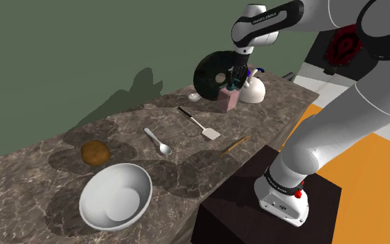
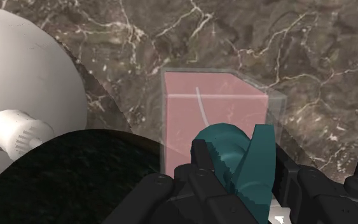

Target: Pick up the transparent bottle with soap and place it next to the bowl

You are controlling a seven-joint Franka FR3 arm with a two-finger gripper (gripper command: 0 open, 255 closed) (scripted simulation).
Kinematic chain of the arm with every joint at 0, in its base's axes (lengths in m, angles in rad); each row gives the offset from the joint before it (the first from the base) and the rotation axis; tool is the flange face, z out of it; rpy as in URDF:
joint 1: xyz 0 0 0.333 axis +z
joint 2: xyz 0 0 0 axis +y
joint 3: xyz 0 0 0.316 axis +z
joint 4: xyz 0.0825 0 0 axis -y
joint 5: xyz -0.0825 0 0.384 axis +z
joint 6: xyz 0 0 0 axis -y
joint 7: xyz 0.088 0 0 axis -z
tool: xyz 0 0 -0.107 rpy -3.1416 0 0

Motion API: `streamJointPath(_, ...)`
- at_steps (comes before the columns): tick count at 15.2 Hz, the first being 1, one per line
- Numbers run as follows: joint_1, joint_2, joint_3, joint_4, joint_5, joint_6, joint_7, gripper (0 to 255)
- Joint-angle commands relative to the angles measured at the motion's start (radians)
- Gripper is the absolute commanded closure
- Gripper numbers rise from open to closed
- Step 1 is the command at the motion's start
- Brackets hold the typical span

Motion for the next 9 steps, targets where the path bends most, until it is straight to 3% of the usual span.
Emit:
streamJointPath(1, 0.0, 0.001, 0.0, -0.001, 0.0, 0.0, 0.0, 255)
streamJointPath(5, 0.0, 0.001, 0.0, -0.001, 0.0, 0.0, 0.0, 255)
streamJointPath(9, 0.0, -0.02, 0.007, 0.036, -0.005, -0.056, 0.007, 255)
